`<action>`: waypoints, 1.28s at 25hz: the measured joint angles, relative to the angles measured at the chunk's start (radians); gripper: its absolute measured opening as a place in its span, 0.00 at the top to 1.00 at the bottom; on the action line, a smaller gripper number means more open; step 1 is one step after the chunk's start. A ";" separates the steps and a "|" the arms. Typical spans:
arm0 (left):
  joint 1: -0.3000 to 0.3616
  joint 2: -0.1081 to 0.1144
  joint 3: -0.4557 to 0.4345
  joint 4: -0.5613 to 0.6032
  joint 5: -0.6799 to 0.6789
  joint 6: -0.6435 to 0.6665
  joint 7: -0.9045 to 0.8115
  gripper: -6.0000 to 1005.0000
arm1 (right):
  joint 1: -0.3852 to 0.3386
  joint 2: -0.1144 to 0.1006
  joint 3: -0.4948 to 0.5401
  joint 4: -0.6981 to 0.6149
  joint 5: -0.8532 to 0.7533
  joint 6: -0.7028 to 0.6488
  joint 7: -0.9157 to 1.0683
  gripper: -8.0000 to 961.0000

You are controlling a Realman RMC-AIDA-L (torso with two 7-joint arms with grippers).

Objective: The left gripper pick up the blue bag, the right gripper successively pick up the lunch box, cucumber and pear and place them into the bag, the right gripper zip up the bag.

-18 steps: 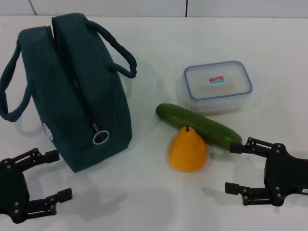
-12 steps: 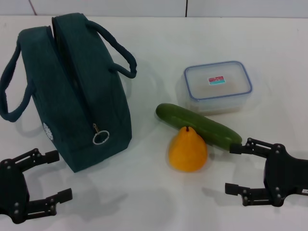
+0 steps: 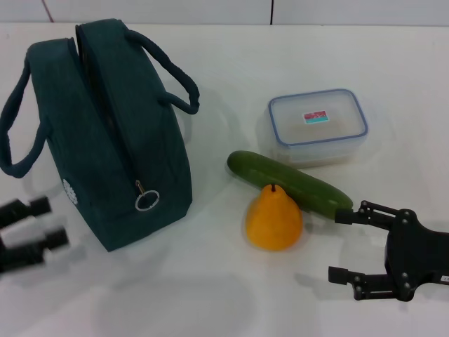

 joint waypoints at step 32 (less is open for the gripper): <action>-0.301 0.297 0.246 0.561 0.175 0.128 -1.208 0.12 | 0.011 0.000 -0.001 0.009 0.000 -0.002 0.000 0.10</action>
